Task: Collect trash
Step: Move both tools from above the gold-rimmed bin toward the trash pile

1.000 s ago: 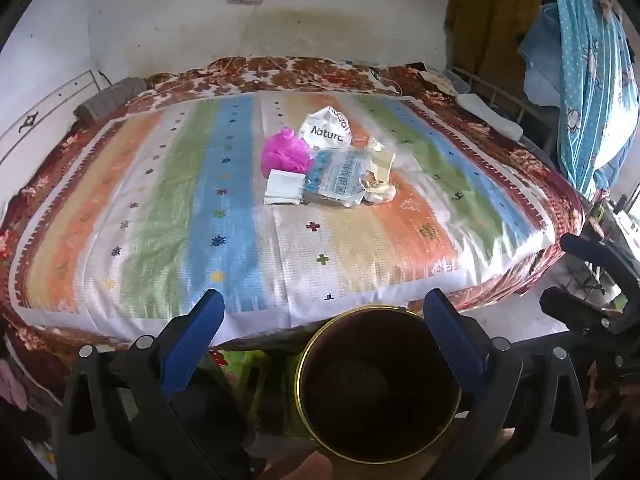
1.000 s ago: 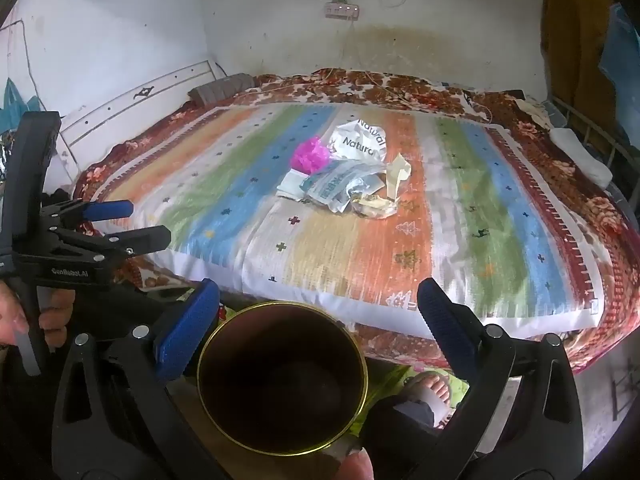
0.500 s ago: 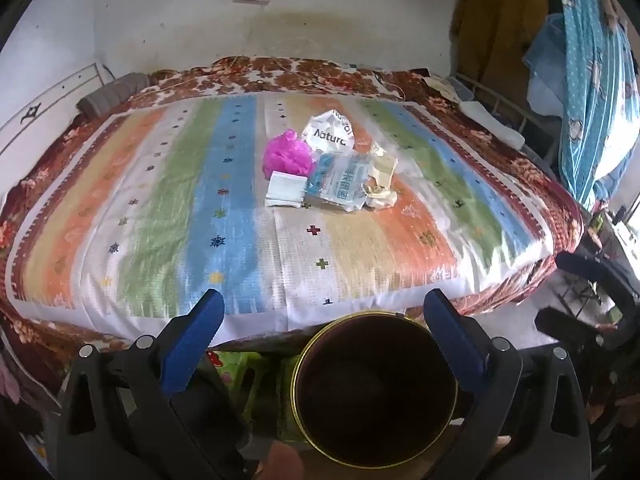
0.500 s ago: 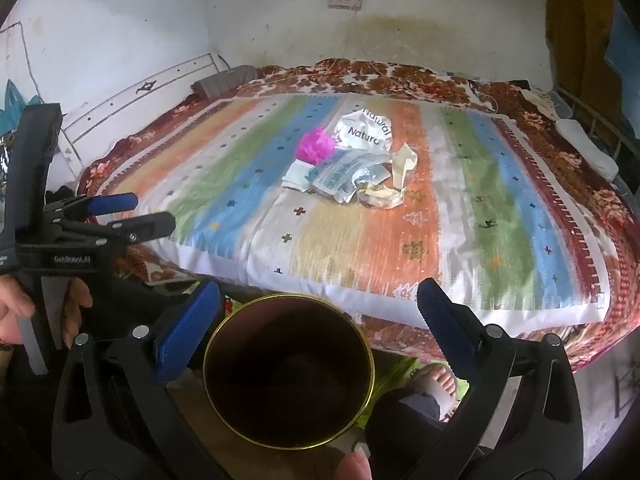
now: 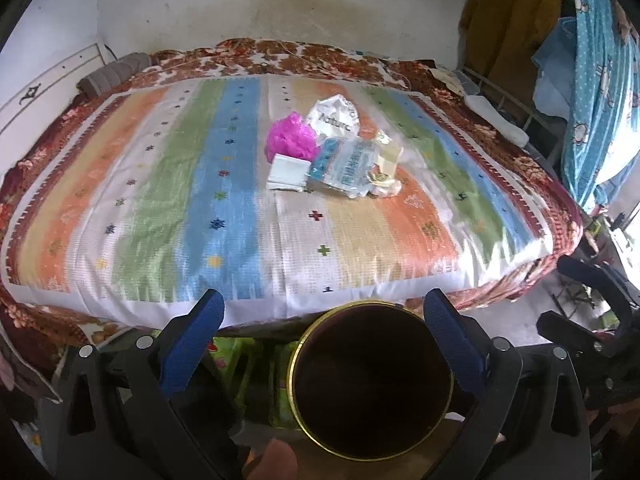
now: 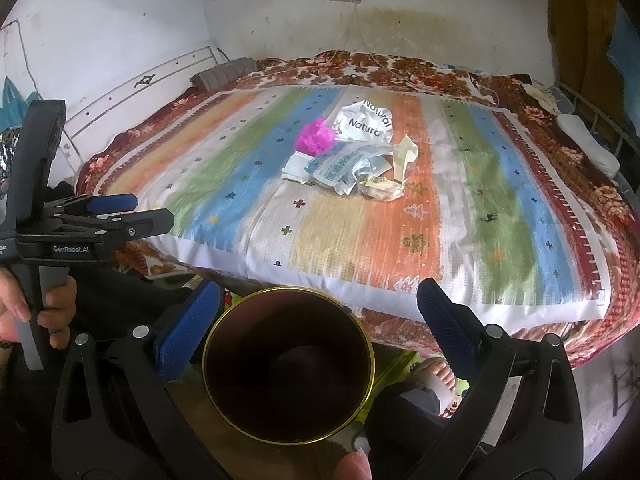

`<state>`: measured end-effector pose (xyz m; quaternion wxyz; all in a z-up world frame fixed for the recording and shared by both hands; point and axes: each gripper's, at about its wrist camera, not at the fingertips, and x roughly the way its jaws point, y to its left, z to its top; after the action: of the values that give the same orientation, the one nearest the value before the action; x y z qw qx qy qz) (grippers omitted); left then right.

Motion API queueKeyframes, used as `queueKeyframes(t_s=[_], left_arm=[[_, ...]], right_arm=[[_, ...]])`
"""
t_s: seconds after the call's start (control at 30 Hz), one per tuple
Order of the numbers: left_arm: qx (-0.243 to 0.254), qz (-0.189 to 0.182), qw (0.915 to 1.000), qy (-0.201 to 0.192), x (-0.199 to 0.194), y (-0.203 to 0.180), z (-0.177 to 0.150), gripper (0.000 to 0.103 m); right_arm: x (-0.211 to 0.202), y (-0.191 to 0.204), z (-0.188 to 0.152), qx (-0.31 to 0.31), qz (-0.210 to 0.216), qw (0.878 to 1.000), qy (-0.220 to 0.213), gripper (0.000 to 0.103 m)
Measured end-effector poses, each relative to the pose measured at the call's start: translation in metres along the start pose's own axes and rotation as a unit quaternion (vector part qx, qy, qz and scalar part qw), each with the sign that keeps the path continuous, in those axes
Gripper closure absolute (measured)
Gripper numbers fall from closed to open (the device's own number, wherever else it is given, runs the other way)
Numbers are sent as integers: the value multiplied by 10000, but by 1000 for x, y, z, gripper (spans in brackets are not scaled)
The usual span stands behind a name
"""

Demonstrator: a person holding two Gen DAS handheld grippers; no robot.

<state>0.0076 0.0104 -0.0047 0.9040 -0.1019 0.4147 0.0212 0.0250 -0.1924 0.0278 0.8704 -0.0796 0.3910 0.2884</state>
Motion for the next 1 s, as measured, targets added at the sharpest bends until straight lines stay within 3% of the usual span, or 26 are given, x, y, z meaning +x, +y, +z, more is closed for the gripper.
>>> queueKeyframes(t_s=[0.2,0.33,1.0], left_arm=[[-46,-178,9998,103,4,2,1,6],[-54,-53,9999,96,5,2,1,6],[-92,-96,9998,172,6,4,2,6]], right_arm=[[3,2,1,-17,48,9999,127,9],[4,1,2,0,81,9999,135,9],[4,2,3,72,195,9996,173,9]])
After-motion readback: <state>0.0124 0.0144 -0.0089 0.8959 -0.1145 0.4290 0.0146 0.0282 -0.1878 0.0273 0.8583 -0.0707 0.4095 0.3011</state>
